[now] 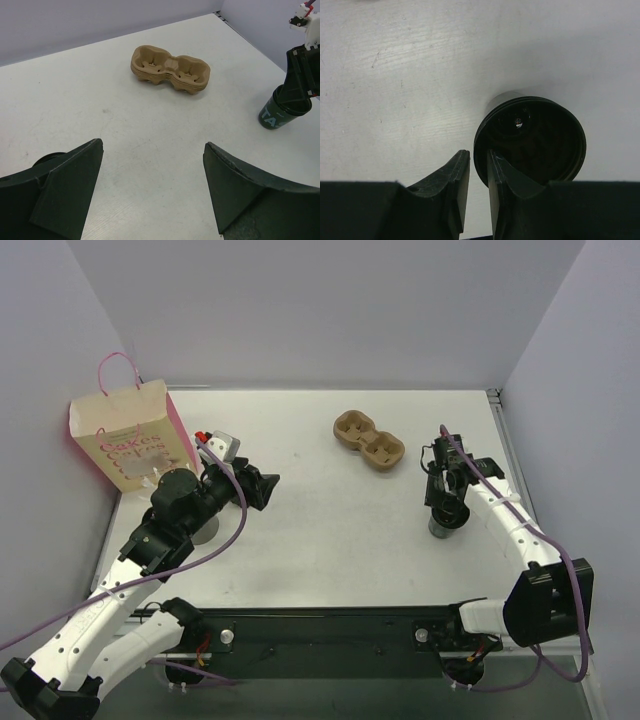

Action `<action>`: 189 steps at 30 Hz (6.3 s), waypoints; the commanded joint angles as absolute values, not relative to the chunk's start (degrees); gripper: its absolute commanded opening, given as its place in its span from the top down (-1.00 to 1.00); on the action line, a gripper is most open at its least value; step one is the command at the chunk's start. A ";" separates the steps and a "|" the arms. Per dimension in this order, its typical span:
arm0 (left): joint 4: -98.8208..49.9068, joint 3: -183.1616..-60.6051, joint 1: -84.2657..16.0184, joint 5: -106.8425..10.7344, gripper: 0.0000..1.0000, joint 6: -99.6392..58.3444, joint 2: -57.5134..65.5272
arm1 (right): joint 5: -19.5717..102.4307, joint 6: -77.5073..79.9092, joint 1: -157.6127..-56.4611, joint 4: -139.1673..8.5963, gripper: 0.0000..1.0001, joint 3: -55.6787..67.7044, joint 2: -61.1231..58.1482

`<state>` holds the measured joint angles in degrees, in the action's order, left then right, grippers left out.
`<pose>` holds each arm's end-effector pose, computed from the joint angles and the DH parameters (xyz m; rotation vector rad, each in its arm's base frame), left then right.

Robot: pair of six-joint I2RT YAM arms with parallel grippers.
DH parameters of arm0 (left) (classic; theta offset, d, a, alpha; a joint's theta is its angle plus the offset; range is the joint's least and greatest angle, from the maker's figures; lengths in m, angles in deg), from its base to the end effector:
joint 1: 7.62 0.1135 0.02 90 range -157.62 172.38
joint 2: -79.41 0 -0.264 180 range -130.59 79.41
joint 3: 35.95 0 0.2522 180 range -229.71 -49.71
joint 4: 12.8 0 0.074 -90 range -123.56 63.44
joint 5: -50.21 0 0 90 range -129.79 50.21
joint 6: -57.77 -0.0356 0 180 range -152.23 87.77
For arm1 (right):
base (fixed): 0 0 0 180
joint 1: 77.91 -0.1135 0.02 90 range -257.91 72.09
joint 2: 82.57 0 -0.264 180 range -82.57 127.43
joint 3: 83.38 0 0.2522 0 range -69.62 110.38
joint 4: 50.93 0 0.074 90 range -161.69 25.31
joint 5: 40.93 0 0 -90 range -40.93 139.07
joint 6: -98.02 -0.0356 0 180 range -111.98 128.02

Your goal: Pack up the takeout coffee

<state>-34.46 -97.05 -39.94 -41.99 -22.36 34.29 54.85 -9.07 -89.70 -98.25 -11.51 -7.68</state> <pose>0.1558 -0.1002 0.3592 0.3607 1.6651 -0.5857 0.2678 0.0522 0.2709 0.1575 2.4408 0.1004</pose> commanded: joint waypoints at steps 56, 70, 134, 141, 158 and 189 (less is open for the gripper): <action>-31.48 -97.79 -40.23 -43.66 -0.82 -22.47 33.18 | 57.76 -9.21 -88.81 -100.46 1.00 -9.07 -8.83; -31.66 -97.88 -40.23 -43.92 -0.82 -22.56 33.09 | 59.70 -9.12 -89.60 -103.80 1.00 -6.69 -10.67; -26.47 -91.02 -36.98 -13.07 -0.85 -23.00 51.64 | 66.74 -8.24 -140.66 -98.00 0.79 17.74 23.87; -26.47 -90.93 -36.98 -13.42 -0.84 -23.00 51.90 | 66.21 -8.51 -140.66 -97.91 0.68 17.04 23.78; -43.95 -106.56 -37.95 -13.16 -0.81 -22.47 25.86 | 62.51 -11.14 -140.75 -97.74 0.33 8.27 -0.11; -58.64 -123.89 -32.15 -25.64 0.01 -20.27 -21.13 | 72.89 -12.20 -140.84 -93.34 0.33 -4.93 -20.43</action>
